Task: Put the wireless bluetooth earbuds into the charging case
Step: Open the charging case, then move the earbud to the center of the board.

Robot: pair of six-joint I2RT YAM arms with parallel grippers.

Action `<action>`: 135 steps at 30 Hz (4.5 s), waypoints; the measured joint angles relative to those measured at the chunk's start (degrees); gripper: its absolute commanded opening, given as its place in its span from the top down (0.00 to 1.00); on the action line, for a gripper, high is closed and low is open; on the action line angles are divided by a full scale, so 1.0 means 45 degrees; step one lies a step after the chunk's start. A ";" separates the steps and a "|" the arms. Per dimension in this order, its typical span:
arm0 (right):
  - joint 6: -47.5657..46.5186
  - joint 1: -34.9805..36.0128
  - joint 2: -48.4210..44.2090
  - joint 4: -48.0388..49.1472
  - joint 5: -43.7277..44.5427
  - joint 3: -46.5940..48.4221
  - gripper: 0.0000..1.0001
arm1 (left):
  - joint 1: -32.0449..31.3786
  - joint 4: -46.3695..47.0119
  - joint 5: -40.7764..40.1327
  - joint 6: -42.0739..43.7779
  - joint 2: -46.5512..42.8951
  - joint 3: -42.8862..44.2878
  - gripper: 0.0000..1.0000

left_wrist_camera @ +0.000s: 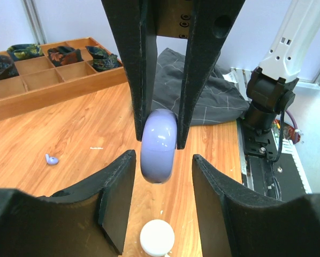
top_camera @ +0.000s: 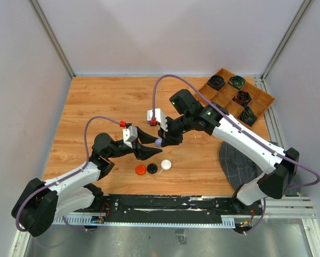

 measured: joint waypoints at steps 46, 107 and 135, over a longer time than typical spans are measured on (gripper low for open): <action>0.0359 0.0505 -0.1307 0.1953 0.1535 -0.0923 0.41 | 0.0000 -0.0389 -0.0641 0.0578 -0.0971 -0.0355 1.00; 0.3672 -0.2166 0.0121 0.4760 0.3614 -0.3784 0.38 | 0.1486 -0.0923 -0.5561 -0.0821 -0.1049 -0.2263 1.00; 0.8704 -0.0549 0.6523 1.1589 0.1715 -0.3920 0.65 | 0.1671 0.0034 -0.9379 -0.1535 -0.4260 -0.4056 1.00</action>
